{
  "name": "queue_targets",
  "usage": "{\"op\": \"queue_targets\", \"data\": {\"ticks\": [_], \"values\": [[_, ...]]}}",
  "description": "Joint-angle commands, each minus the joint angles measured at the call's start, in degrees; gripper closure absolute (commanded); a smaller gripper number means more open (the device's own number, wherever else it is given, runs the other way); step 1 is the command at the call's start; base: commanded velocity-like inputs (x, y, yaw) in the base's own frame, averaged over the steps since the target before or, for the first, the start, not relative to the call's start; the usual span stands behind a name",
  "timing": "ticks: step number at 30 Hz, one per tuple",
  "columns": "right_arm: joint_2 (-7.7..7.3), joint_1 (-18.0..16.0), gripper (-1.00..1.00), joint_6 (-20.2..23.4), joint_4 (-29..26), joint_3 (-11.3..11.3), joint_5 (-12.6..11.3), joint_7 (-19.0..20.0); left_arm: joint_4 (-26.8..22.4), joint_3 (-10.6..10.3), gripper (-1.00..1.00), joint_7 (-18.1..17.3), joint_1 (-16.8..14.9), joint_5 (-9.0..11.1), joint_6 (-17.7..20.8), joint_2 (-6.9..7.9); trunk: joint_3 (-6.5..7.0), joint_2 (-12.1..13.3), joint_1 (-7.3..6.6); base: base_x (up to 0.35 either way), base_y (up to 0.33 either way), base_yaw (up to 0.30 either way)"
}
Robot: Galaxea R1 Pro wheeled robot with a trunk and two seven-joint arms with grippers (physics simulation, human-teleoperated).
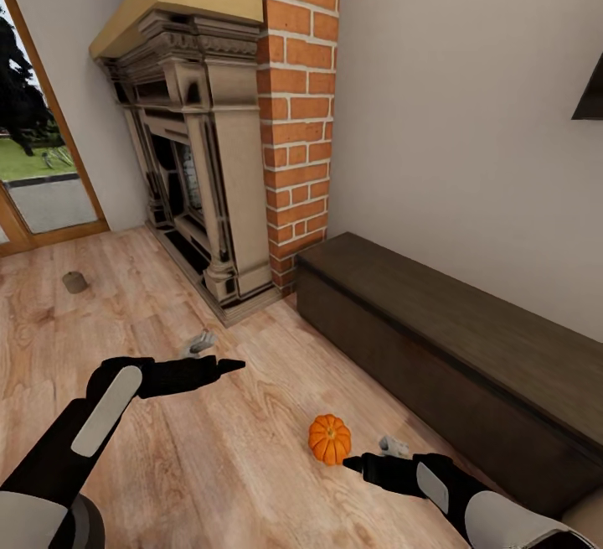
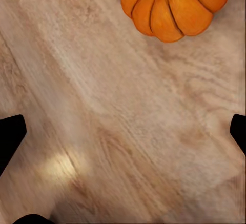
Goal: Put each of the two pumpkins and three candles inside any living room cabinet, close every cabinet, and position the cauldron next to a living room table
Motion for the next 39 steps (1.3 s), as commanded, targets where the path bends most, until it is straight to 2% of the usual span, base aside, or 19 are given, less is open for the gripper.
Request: {"op": "queue_targets", "data": {"ticks": [1, 5, 7, 9, 11, 13, 16, 18, 21, 25, 29, 34, 39], "values": [[-0.05, -0.4, -1.0, 0.4, -0.1, 0.2, -0.4, -0.5, -0.2, 0.0, -1.0, -0.6, 0.0, -0.6, 0.5, -0.42, -0.05, 0.0, -0.01, 0.0, 0.0, 0.0], [-0.01, -1.9, -1.0, 0.5, 0.0, 0.0, -1.8, -3.8, -0.4, -0.1, -1.0, -0.5, 0.0, -0.6, 1.2, -2.49, -0.05, 0.0, -0.01, 0.0, 0.0, 0.0], [0.06, -2.8, -1.0, 0.6, 0.0, -0.1, -4.3, -5.6, -0.4, -0.1, -1.0, -0.5, 0.0, -0.7, 1.2, -3.48, -0.05, 0.0, -0.01, 0.0, 0.0, 0.0], [0.02, -4.7, -1.0, 0.6, 0.0, -0.1, -7.9, -6.7, -0.4, -0.3, -1.0, -0.5, 0.0, -0.7, 1.3, -4.84, -0.05, 0.0, -0.01, 0.0, 0.0, 0.0], [-0.03, -5.7, -1.0, 0.6, 0.0, -0.1, -9.6, -6.9, -0.4, -0.7, -1.0, -0.5, -0.1, -0.7, 1.4, -5.98, -0.05, 0.0, -0.01, 0.0, 0.0, 0.0], [-0.06, -6.6, -1.0, 0.6, 0.1, -0.1, -11.1, -7.0, -0.6, -2.4, -1.0, -0.5, -0.3, -0.8, 1.4, -7.33, -0.05, 0.0, -0.01, 0.0, 0.0, 0.0], [-0.07, -7.1, -1.0, 0.6, 0.0, -0.2, -11.7, -5.8, -2.8, -3.7, -1.0, -0.6, -0.4, -0.8, 1.4, -7.89, -0.05, 0.0, -0.01, 0.0, 0.0, 0.0], [-0.08, -7.2, -1.0, 0.8, 0.0, -0.1, -11.8, -2.0, -4.6, -4.0, -1.0, -0.6, -0.4, -0.7, 1.3, -7.99, -0.05, 0.0, -0.01, 0.0, 0.0, 0.0], [-0.08, -7.3, -1.0, 1.7, 0.0, -0.1, -11.9, 1.2, -6.2, -4.0, -1.0, -0.7, -0.5, -0.6, 1.3, -8.03, -0.05, 0.0, -0.01, 0.0, 0.0, 0.0], [-0.08, -7.3, -1.0, 2.9, 0.0, -0.1, -11.9, 2.5, -7.5, -4.0, -1.0, -0.7, -0.5, 0.1, 1.2, -8.37, -0.05, 0.0, -0.01, 0.0, 0.0, 0.0], [-0.08, -7.3, -1.0, 3.7, 0.0, -0.1, -11.9, 2.6, -8.2, -3.9, -1.0, -2.1, -0.5, 2.0, 1.2, -9.05, -0.05, 0.0, -0.01, 0.0, 0.0, 0.0], [-0.14, -7.3, -1.0, 4.4, 0.2, -0.1, -11.8, 1.7, -8.4, -3.7, -1.0, -5.0, -0.5, 2.5, 1.0, -9.16, -0.06, 0.0, -0.01, 0.0, 0.0, 0.0], [-0.16, -7.3, -1.0, 4.4, 0.3, -0.2, -11.9, -4.3, -8.4, -3.6, -1.0, -6.3, -0.6, 2.6, 0.8, -9.19, -0.33, 0.0, -0.01, 0.0, 0.0, 0.0]]}}
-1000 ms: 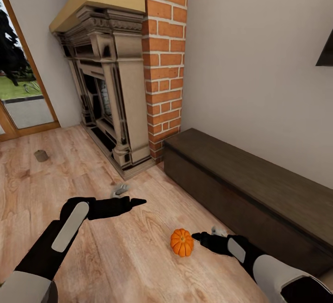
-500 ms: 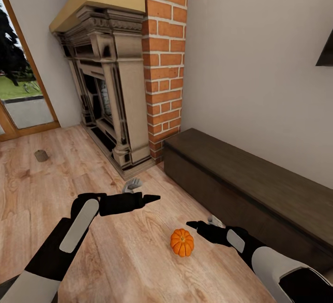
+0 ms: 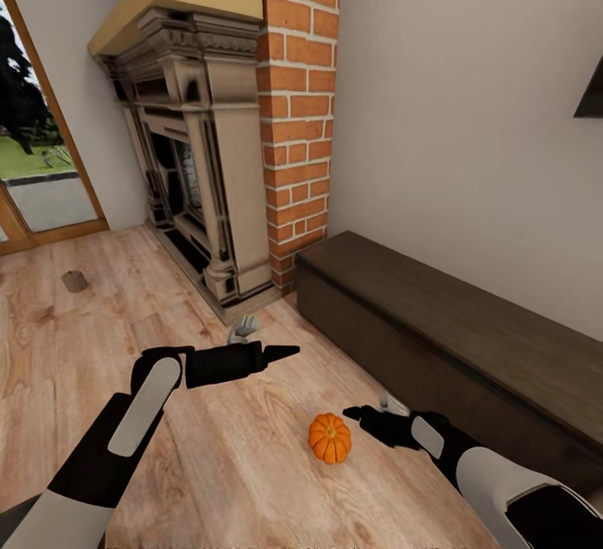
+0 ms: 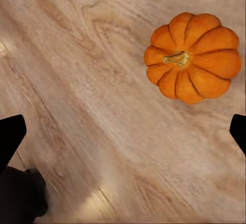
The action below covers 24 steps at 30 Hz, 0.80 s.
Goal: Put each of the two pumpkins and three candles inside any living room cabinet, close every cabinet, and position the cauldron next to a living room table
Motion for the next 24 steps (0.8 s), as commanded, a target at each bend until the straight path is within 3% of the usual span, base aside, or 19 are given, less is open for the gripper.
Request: {"op": "queue_targets", "data": {"ticks": [1, 14, 24], "values": [[0.0, 0.0, -1.0, 0.2, 0.0, 0.2, -0.3, -0.7, 0.0, 0.0, -1.0, -0.6, -0.1, -0.5, 0.1, 0.03, -0.14, 0.0, -0.01, 0.0, 0.0, 0.0], [-0.01, 0.0, -1.0, 0.2, 0.0, 0.2, -0.2, -1.2, 0.0, -0.4, -1.0, -0.9, -0.1, -0.4, 0.1, -0.03, -3.77, -0.2, 0.27, 0.0, 0.0, 0.0], [-0.04, 0.0, -1.0, 0.2, -0.3, 0.3, -0.2, -0.4, 0.1, -0.5, -1.0, -0.9, 0.0, -0.5, 0.0, -1.3, -6.91, -0.3, 0.53, 0.0, 0.0, 0.0]]}}
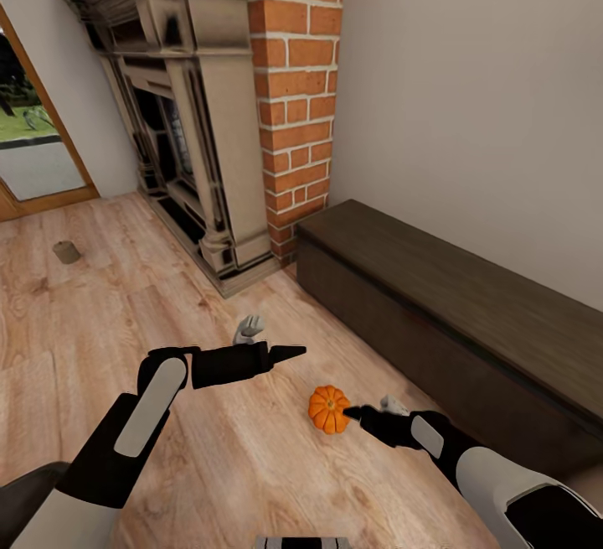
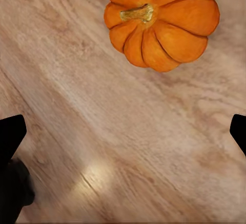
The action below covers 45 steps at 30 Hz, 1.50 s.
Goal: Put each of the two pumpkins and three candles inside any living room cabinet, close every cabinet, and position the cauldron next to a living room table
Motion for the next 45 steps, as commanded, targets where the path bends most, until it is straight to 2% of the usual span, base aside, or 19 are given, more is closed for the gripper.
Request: {"op": "queue_targets", "data": {"ticks": [1, 5, 13, 24, 34, 41, 45], "values": [[-0.03, 0.0, -1.0, 0.2, -0.1, 0.2, -0.2, 0.4, 0.0, 0.0, -1.0, -0.5, 0.0, -0.4, 0.1, 0.0, -0.37, 0.0, 0.01, 0.0, 0.0, 0.0], [-0.03, 0.0, -1.0, 0.2, -0.1, 0.3, -0.2, 2.1, 0.0, -0.1, -1.0, -0.5, 0.0, -0.4, 0.1, -0.04, -1.63, -0.1, 0.11, 0.0, 0.0, 0.0], [-0.03, 0.0, -1.0, 0.2, -0.1, 0.3, 0.0, 2.5, 0.0, -0.1, -1.0, -0.4, 0.0, -0.5, 0.1, -0.05, -4.14, -0.2, 0.32, 0.0, 0.0, 0.0], [-0.03, 0.0, -1.0, 0.1, -0.1, 0.5, 0.2, 2.5, 0.0, -0.1, -1.0, -0.4, 0.0, -0.4, 0.1, -0.05, -4.33, -0.2, 0.32, 0.0, 0.0, 0.0], [0.05, 0.0, -1.0, -0.3, -0.2, 0.7, 0.2, 3.2, 0.3, -1.3, -1.0, -0.1, 0.0, -0.5, 0.0, -0.12, -4.33, -0.2, 0.32, 0.27, 0.0, 0.0], [0.05, 0.0, -1.0, -0.4, -0.2, 0.8, 0.2, 3.2, 0.3, -1.3, -1.0, -0.1, 0.0, -0.5, 0.0, -0.12, -4.33, -0.2, 0.32, 0.035, 0.0, 0.0], [0.05, 0.0, -1.0, -0.4, -0.2, 0.8, 0.2, 3.5, 0.4, -1.4, -1.0, -0.1, 0.0, -0.6, 0.0, -0.13, -5.22, -0.3, 0.42, 0.002, 0.0, 0.0]]}}
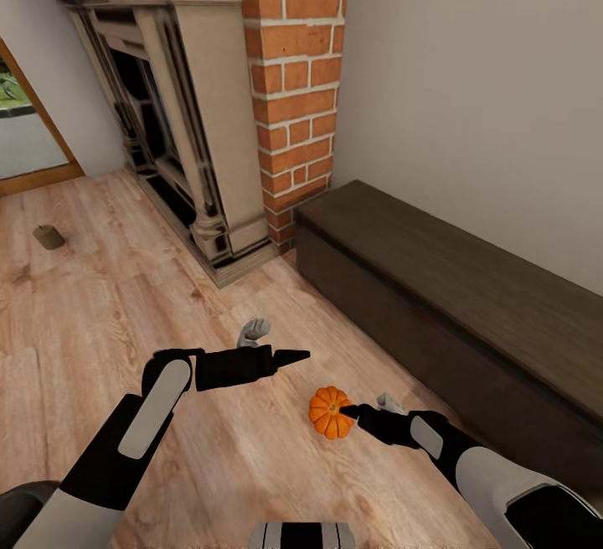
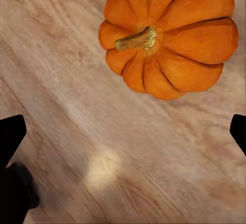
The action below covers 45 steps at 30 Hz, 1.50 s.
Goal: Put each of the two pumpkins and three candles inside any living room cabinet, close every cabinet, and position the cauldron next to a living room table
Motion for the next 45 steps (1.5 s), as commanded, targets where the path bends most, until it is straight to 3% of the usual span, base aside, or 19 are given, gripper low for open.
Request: {"op": "queue_targets", "data": {"ticks": [1, 9, 29, 45], "values": [[-0.03, 0.0, -1.0, 0.2, 0.0, 0.2, -0.3, 0.4, 0.0, 0.0, -1.0, -0.5, 0.0, -0.5, 0.1, 0.03, -0.27, 0.0, 0.01, 0.0, 0.0, 0.0], [-0.03, 0.0, -1.0, 0.2, 0.0, 0.3, -0.3, 1.1, 0.1, 0.0, -1.0, -0.7, 0.0, -0.5, 0.1, 0.02, -2.04, -0.1, 0.22, 0.0, 0.0, 0.0], [-0.03, 0.0, -1.0, 0.2, 0.0, 0.3, -0.3, 1.1, 0.1, 0.0, -1.0, -0.5, 0.0, -0.5, 0.1, 0.02, -2.04, -0.1, 0.22, 0.055, 0.009, 0.0], [-0.03, 0.0, -1.0, 0.2, 0.0, 0.3, -0.3, 1.1, 0.1, 0.0, -1.0, -0.7, 0.0, -0.5, 0.1, 0.02, -5.59, -0.4, 0.63, 0.0, 0.0, 0.0]]}}
